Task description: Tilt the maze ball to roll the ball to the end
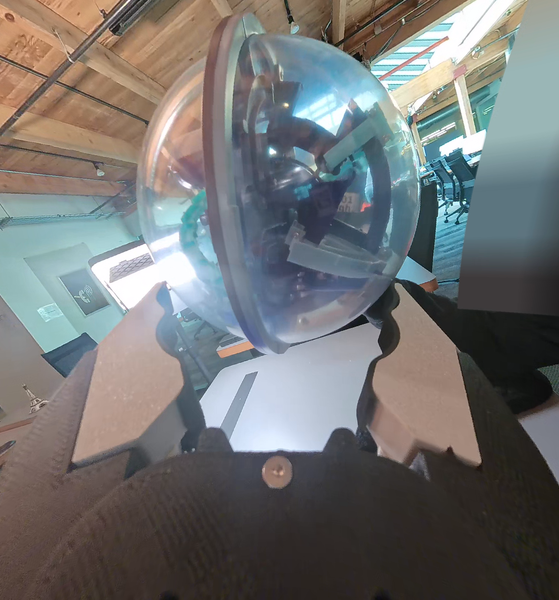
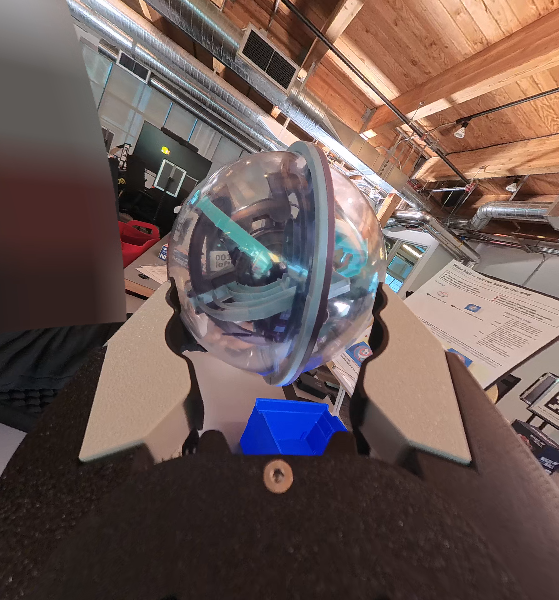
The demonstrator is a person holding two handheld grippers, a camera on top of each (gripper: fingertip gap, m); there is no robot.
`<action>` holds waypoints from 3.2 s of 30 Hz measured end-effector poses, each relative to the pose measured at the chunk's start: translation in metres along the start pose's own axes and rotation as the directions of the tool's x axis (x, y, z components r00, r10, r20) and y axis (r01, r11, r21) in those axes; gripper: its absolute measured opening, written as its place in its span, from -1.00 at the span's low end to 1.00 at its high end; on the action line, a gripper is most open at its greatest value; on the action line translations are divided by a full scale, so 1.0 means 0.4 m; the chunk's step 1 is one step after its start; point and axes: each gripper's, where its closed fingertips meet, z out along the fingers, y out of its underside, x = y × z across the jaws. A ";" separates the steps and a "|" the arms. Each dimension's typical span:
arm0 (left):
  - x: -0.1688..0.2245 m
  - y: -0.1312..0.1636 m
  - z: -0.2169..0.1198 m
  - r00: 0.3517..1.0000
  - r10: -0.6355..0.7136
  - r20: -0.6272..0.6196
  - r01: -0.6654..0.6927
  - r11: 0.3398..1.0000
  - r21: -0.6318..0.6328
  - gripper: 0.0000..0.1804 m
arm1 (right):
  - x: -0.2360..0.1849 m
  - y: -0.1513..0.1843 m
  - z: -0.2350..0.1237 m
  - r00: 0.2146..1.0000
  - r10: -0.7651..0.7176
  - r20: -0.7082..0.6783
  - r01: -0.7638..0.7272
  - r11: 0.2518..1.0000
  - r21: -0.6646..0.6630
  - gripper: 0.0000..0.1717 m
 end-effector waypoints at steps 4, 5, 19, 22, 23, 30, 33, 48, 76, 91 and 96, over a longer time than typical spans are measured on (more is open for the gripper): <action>-0.004 0.003 -0.003 1.000 -0.003 0.004 0.003 1.000 0.001 0.41 | 0.003 0.005 0.003 1.000 0.008 -0.004 -0.008 1.000 -0.003 0.34; -0.005 0.003 -0.004 1.000 -0.003 0.005 0.003 1.000 0.003 0.41 | 0.003 0.006 0.003 1.000 0.008 -0.005 -0.008 1.000 -0.006 0.34; -0.009 0.075 0.019 0.999 -0.044 0.001 0.044 0.999 0.009 0.38 | 0.014 0.015 -0.011 1.000 -0.005 -0.025 0.003 0.998 -0.059 0.32; -0.010 0.085 0.022 0.999 -0.052 0.002 0.052 0.999 -0.001 0.37 | 0.017 0.018 -0.014 1.000 0.000 -0.026 -0.002 0.998 -0.061 0.32; -0.010 0.086 0.022 0.999 -0.052 0.003 0.052 0.999 -0.002 0.37 | 0.017 0.019 -0.014 1.000 0.003 -0.026 -0.004 0.998 -0.062 0.32; -0.012 0.097 0.023 0.998 -0.065 0.005 0.065 0.998 -0.013 0.37 | 0.022 0.024 -0.015 0.999 0.014 -0.029 -0.016 0.998 -0.062 0.31; -0.012 0.103 0.026 0.998 -0.070 0.005 0.070 0.997 -0.016 0.36 | 0.023 0.024 -0.016 0.999 0.012 -0.030 -0.014 0.998 -0.064 0.31; -0.038 0.117 0.010 0.991 -0.129 0.037 0.132 0.989 -0.070 0.36 | 0.054 0.058 -0.013 0.992 0.119 -0.049 -0.121 0.992 -0.036 0.31; -0.071 0.156 -0.003 0.955 -0.285 0.083 0.295 0.945 -0.142 0.34 | 0.112 0.118 -0.013 0.944 0.310 -0.110 -0.317 0.947 -0.045 0.30; -0.080 0.153 -0.007 0.937 -0.330 0.115 0.347 0.919 -0.185 0.32 | 0.131 0.129 -0.015 0.910 0.395 -0.128 -0.402 0.915 -0.032 0.29; -0.090 0.175 -0.006 0.888 -0.435 0.150 0.457 0.868 -0.194 0.31 | 0.155 0.164 -0.026 0.844 0.509 -0.168 -0.521 0.853 -0.036 0.29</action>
